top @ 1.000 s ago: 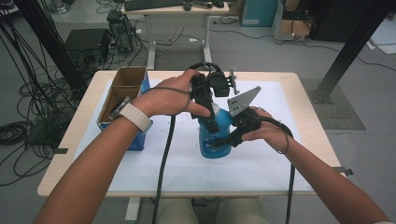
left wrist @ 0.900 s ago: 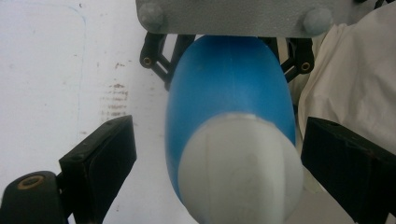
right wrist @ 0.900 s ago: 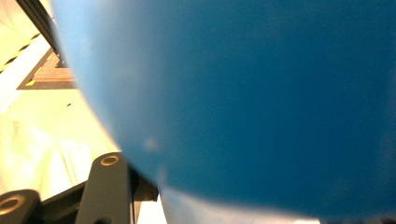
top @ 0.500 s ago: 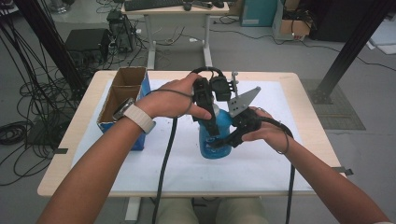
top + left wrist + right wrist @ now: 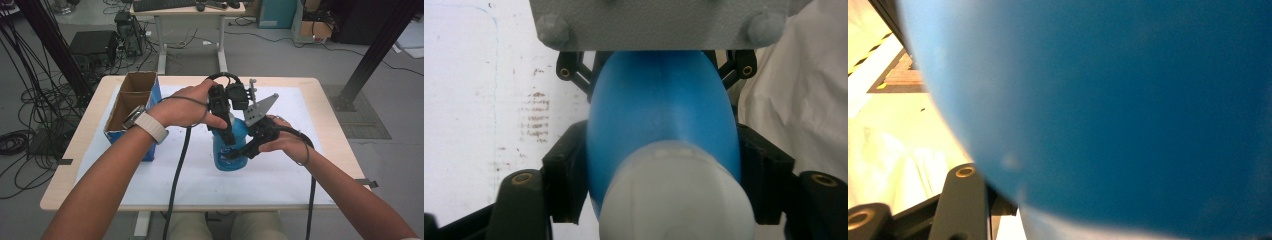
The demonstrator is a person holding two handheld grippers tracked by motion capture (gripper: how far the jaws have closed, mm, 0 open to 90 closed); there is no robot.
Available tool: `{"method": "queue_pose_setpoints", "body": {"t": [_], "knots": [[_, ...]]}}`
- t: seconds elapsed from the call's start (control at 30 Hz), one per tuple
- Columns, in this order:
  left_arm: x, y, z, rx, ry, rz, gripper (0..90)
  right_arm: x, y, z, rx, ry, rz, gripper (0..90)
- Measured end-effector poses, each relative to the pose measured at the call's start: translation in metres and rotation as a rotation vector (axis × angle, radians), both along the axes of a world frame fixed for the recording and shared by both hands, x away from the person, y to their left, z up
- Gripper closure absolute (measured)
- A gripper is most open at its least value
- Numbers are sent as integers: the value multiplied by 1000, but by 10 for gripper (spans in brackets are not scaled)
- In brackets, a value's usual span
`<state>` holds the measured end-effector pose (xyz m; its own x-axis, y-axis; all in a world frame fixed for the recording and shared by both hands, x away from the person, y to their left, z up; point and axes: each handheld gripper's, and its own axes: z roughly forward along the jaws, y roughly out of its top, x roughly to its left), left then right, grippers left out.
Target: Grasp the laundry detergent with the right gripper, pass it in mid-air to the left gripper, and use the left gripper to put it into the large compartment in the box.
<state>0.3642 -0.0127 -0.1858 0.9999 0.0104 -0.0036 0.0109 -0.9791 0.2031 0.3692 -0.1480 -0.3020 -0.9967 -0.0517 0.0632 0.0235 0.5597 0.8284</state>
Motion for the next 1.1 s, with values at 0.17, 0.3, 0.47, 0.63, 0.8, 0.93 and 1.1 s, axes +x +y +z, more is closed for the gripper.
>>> {"method": "queue_pose_setpoints", "body": {"t": [0.17, 0.3, 0.47, 0.63, 0.8, 0.93, 1.1], "knots": [[0, 0, -1, 12, 0, -4, 367, 0, 1, -1, -2, 1, 5, 429], [-1, 0, -1, 20, -5, -2, 370, -1, 1, -1, -1, -1, 2, 429], [-1, 0, -1, 16, -11, 2, 372, -1, 1, -1, -2, 0, 3, 429], [-1, -1, 0, 19, -13, 2, 372, 0, 0, -1, -1, -3, 0, 430], [-1, -1, 0, 21, -15, 1, 372, 0, 0, 0, -3, -8, -3, 429], [-1, -2, 0, 24, -11, 2, 372, -2, 0, 0, -4, 5, -15, 430], [-1, -2, 0, 20, -19, 2, 372, -1, 0, 0, -6, -4, -10, 429]]}}
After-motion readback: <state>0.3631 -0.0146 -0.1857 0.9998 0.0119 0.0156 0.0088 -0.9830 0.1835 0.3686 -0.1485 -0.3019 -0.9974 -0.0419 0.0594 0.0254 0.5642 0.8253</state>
